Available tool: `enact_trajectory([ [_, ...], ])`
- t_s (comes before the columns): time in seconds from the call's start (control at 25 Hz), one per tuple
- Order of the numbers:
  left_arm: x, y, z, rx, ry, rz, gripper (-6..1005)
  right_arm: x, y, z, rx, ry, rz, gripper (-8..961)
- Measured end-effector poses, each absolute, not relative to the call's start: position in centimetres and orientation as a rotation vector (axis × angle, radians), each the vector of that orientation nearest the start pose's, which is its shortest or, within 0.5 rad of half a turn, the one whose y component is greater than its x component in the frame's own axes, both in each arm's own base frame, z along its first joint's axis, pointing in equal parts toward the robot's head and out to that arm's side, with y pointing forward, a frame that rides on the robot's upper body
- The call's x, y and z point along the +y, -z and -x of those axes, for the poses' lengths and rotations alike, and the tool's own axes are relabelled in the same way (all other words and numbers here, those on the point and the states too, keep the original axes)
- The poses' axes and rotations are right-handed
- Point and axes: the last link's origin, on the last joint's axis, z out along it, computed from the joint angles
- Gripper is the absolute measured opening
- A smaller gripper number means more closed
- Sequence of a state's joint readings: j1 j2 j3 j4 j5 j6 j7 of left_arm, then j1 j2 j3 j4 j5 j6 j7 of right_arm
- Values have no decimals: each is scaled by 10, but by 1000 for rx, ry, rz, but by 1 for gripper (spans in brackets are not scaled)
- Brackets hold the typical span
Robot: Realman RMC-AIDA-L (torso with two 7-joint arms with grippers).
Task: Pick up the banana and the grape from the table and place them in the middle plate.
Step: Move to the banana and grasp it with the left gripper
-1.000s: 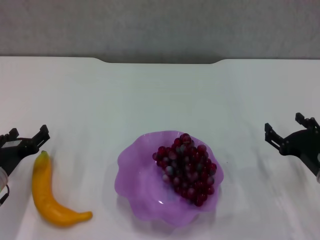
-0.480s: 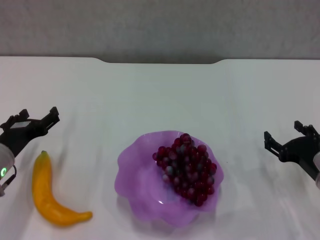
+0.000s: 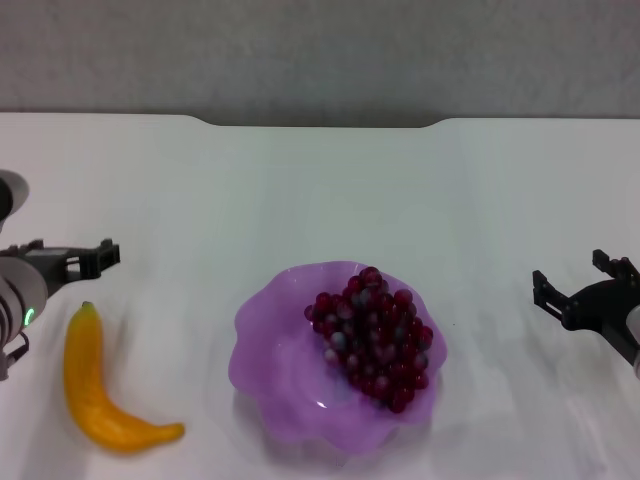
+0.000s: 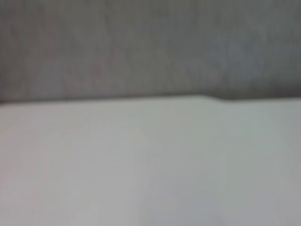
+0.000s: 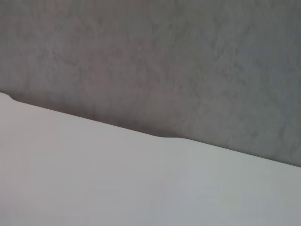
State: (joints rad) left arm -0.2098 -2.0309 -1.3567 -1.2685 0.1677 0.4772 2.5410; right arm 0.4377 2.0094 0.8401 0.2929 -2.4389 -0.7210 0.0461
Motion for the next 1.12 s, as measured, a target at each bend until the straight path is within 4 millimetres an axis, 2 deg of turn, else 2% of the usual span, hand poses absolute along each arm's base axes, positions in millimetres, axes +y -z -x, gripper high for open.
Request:
enact_trajectory([
  [0.24, 359, -12, 253, -1233, 34, 1737, 843, 342, 45, -350, 611, -311, 1878, 892],
  [0.44, 357, -25, 246, -1305, -127, 1722, 842, 342, 46, -350, 609, -309, 1881, 892],
  [0.64, 357, -24, 247, -1349, -213, 1703, 841, 341, 47, -349, 608, -310, 1888, 892],
  [0.96, 366, 1, 263, -1396, -333, 1708, 840, 343, 48, -347, 609, -318, 1888, 891],
  [1.12, 370, 6, 272, -1413, -355, 1696, 839, 344, 48, -345, 604, -322, 1892, 891],
])
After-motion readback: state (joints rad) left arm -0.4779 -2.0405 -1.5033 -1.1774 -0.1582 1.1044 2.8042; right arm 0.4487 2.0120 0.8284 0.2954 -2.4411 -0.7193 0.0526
